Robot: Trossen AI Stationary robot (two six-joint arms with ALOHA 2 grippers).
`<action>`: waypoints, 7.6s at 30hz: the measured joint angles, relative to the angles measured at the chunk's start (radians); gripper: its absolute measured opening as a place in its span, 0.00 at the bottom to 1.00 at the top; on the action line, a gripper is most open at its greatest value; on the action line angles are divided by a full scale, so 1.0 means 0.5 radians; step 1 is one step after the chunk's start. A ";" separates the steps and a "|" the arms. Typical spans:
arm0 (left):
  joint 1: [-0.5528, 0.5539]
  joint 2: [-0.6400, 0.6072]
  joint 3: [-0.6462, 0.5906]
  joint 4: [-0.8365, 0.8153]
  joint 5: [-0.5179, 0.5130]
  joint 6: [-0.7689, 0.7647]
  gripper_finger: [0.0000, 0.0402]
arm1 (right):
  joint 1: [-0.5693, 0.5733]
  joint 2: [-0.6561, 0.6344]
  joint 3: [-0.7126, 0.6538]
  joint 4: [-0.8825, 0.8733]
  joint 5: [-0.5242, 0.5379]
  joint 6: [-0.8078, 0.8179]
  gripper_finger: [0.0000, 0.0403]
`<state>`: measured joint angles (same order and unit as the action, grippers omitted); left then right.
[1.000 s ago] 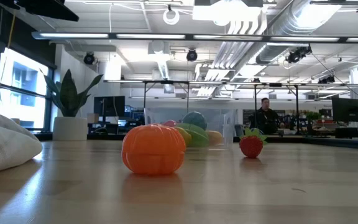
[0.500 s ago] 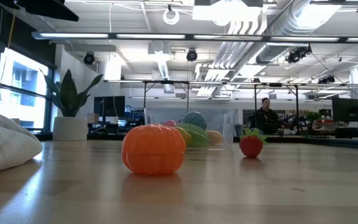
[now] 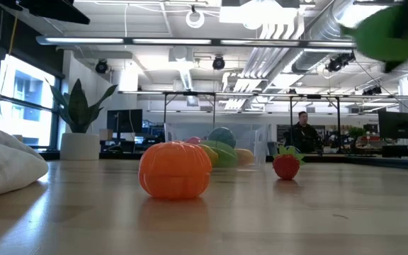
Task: Pick and placing Produce into tupperware
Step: Put the melon into the transparent bin, then put the strawberry into the transparent bin
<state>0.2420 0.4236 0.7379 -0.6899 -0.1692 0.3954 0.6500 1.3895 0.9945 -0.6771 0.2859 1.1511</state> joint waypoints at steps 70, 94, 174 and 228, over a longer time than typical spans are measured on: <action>-0.001 0.000 -0.001 0.000 0.000 0.000 0.00 | -1.626 1.082 0.846 -0.170 -0.641 -1.146 0.53; 0.000 0.000 0.000 -0.001 0.000 0.000 0.00 | -1.627 1.113 0.844 -0.146 -0.610 -1.236 0.63; -0.001 -0.001 0.000 0.000 0.000 0.000 0.00 | -0.717 0.852 0.234 0.202 -0.187 1.471 0.63; 0.000 -0.001 -0.001 0.000 0.000 -0.001 0.00 | -0.780 0.962 0.234 0.244 -0.087 0.703 0.63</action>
<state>0.2420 0.4233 0.7376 -0.6899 -0.1692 0.3950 0.2601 1.8706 1.1114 -0.5549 0.2425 1.5025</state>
